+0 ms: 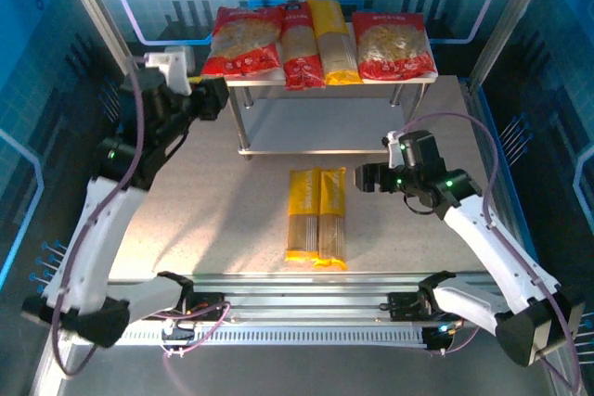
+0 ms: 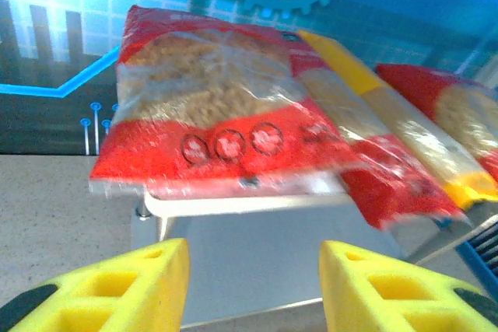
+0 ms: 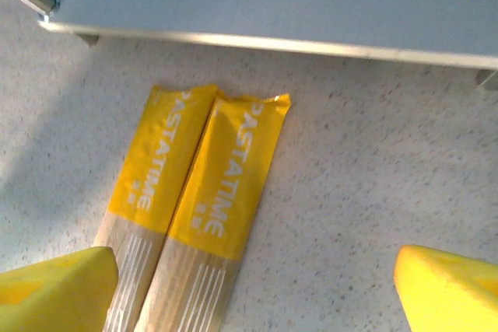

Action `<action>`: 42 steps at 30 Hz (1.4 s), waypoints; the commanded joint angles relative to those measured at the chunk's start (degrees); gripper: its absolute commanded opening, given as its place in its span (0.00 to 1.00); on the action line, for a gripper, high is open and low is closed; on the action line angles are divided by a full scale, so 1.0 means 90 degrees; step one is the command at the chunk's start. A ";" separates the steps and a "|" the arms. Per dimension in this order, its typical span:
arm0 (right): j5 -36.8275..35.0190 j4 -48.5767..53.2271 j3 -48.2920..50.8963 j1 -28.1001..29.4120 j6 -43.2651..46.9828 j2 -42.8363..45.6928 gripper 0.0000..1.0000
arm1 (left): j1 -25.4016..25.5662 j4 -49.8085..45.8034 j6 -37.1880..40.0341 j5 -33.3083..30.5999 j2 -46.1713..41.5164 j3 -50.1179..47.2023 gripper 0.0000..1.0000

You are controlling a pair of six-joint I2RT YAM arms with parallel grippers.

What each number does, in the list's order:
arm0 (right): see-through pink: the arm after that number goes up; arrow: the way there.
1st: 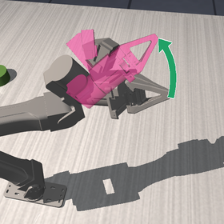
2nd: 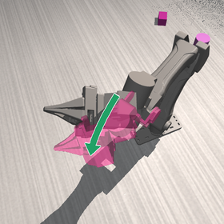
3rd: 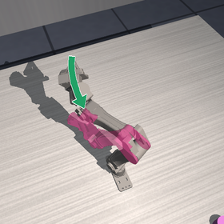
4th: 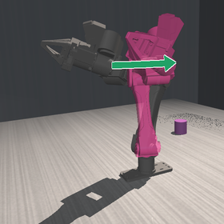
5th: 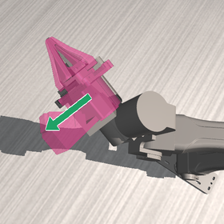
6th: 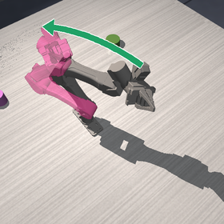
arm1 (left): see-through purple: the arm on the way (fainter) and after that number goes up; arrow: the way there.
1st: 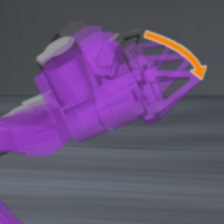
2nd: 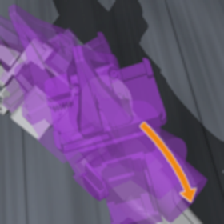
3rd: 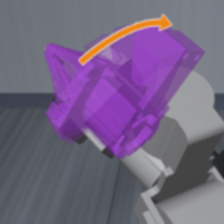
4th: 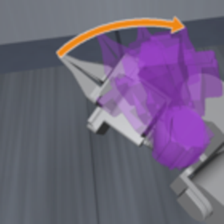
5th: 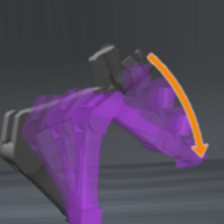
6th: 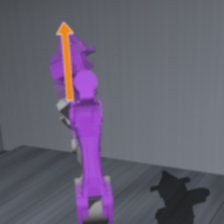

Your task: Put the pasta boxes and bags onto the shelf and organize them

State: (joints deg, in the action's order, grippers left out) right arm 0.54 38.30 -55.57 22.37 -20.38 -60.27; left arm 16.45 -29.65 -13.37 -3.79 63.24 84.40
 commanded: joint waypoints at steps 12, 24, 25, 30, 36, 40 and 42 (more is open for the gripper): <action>0.0005 -0.0365 0.1227 0.1712 -0.1377 -0.0985 0.97 | 0.2108 0.0378 -0.1598 -0.0562 -0.1288 -0.4731 0.47; -0.0153 -0.1215 0.1133 0.1948 -0.1718 -0.2120 1.00 | 0.2323 0.2244 -0.2137 -0.0256 0.0427 -0.5581 0.48; -0.0147 -0.1269 0.1112 0.1950 -0.1726 -0.2214 1.00 | 0.2320 0.2317 -0.2149 -0.0233 0.0471 -0.5587 0.48; -0.0060 -0.1427 0.0919 0.1995 -0.1665 -0.2716 1.00 | 0.2323 0.2373 -0.2134 -0.0235 0.0599 -0.5545 0.48; 0.0067 -0.1524 0.0651 0.2068 -0.1593 -0.3225 1.00 | 0.2313 0.2329 -0.2089 -0.0308 0.0677 -0.5501 0.48; 0.0058 -0.1486 0.0608 0.2086 -0.1527 -0.3541 1.00 | 0.2303 0.2297 -0.2080 -0.0348 0.0717 -0.5491 0.48; -0.0016 -0.1390 0.0388 0.2087 -0.1515 -0.3721 0.99 | 0.2294 0.2271 -0.2072 -0.0370 0.0712 -0.5491 0.48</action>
State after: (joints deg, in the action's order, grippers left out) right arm 0.49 24.93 -49.80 40.36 -34.50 -91.66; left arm 36.97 -9.93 -31.62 -6.61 69.36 34.68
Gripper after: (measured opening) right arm 0.993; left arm 0.483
